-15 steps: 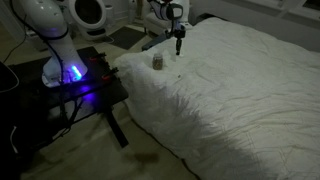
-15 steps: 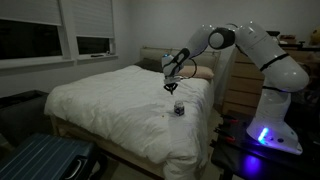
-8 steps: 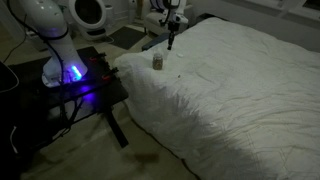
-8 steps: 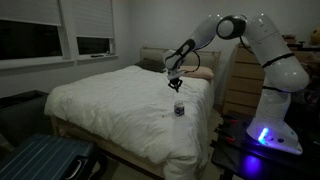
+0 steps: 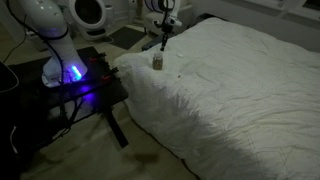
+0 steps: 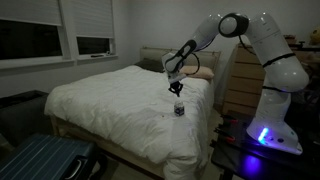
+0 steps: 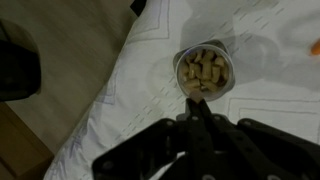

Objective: Put the objects on the bed in the jar

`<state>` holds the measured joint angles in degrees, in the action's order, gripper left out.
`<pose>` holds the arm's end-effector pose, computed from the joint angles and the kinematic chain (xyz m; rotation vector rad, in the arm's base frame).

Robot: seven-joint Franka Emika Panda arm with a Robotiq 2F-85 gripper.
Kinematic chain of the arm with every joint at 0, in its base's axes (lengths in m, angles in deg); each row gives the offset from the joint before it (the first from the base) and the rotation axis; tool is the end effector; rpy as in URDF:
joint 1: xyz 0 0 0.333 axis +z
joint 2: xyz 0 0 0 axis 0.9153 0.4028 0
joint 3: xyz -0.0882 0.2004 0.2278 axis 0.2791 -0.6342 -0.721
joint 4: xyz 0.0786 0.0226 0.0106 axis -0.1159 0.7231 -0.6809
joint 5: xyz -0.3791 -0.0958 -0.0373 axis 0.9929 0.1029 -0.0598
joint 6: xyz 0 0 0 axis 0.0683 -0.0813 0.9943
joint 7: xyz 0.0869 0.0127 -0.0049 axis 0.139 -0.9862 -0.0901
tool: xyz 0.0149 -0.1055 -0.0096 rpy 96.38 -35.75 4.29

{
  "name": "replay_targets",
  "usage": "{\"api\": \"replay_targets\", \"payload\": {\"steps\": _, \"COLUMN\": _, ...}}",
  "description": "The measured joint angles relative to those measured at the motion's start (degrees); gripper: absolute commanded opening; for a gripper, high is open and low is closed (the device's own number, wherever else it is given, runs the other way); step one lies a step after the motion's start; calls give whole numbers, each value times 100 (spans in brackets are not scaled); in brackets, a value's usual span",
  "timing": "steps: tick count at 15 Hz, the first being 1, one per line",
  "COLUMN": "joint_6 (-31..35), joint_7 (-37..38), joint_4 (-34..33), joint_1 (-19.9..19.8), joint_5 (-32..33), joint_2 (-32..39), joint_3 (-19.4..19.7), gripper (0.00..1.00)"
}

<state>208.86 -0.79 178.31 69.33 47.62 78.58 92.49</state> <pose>0.6139 -0.1064 0.1987 2.6489 -1.0585 -0.3107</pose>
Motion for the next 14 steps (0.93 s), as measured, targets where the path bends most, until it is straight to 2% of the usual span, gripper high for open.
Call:
{"api": "replay_targets", "payload": {"steps": 6, "joint_6": 36, "joint_7": -321, "joint_4": 228, "joint_1": -52, "joint_5": -8, "joint_2": 13, "joint_3": -81, "gripper": 1}}
{"api": "replay_targets", "payload": {"steps": 14, "joint_6": 726, "joint_7": -745, "joint_4": 440, "joint_1": -142, "joint_5": -59, "joint_2": 87, "joint_3": -153, "gripper": 1}}
